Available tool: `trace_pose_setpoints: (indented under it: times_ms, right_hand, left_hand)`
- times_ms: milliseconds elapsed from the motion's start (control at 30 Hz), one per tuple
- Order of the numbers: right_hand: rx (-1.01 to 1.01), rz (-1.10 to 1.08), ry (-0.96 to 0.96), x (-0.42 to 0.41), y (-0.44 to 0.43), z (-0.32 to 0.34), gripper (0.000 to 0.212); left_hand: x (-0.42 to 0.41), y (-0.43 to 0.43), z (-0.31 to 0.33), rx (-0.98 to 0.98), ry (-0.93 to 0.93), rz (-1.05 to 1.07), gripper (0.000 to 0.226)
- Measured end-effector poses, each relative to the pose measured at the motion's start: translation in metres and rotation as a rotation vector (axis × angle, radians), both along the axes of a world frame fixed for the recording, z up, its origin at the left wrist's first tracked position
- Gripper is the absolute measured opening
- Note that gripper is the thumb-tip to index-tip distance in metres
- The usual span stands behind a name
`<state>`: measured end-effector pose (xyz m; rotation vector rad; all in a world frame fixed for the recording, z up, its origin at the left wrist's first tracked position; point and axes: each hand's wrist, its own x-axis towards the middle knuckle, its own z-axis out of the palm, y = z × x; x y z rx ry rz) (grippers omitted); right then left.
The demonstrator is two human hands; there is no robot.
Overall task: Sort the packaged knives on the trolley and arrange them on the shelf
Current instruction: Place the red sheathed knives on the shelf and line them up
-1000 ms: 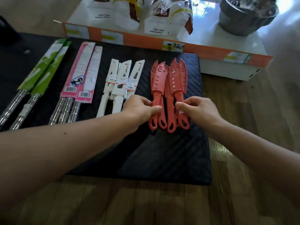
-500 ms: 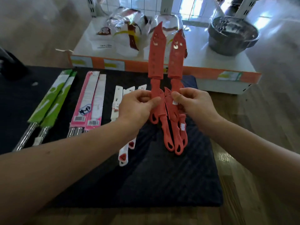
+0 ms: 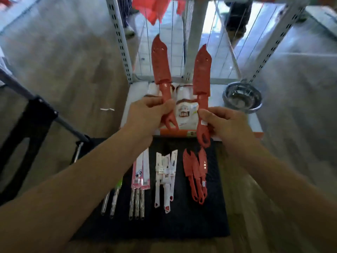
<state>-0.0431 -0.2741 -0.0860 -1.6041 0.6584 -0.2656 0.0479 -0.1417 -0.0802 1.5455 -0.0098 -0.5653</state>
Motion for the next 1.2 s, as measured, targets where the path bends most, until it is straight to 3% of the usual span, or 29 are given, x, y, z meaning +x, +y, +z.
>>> trace_pose_setpoints:
  times_ms: [233, 500, 900, 1100, 1200]
  right_hand:
    - [0.053, -0.038, -0.072, -0.016, 0.0, 0.228, 0.013]
    - [0.11, 0.069, -0.075, -0.062, 0.006, 0.381, 0.009]
    - [0.119, 0.18, -0.068, -0.112, 0.012, 0.441, 0.01]
    - [0.105, 0.186, -0.087, -0.089, 0.016, 0.451, 0.009]
    - [0.101, 0.172, -0.092, -0.065, 0.024, 0.449, 0.011]
  left_hand:
    - [-0.031, -0.01, 0.217, -0.007, 0.023, -0.031, 0.007]
    - [-0.085, -0.012, 0.372, -0.051, 0.044, 0.042, 0.01]
    - [-0.142, 0.005, 0.441, -0.087, 0.006, 0.22, 0.013]
    - [-0.123, 0.013, 0.448, -0.089, -0.009, 0.209, 0.048]
    - [-0.097, 0.018, 0.446, -0.079, -0.007, 0.197, 0.049]
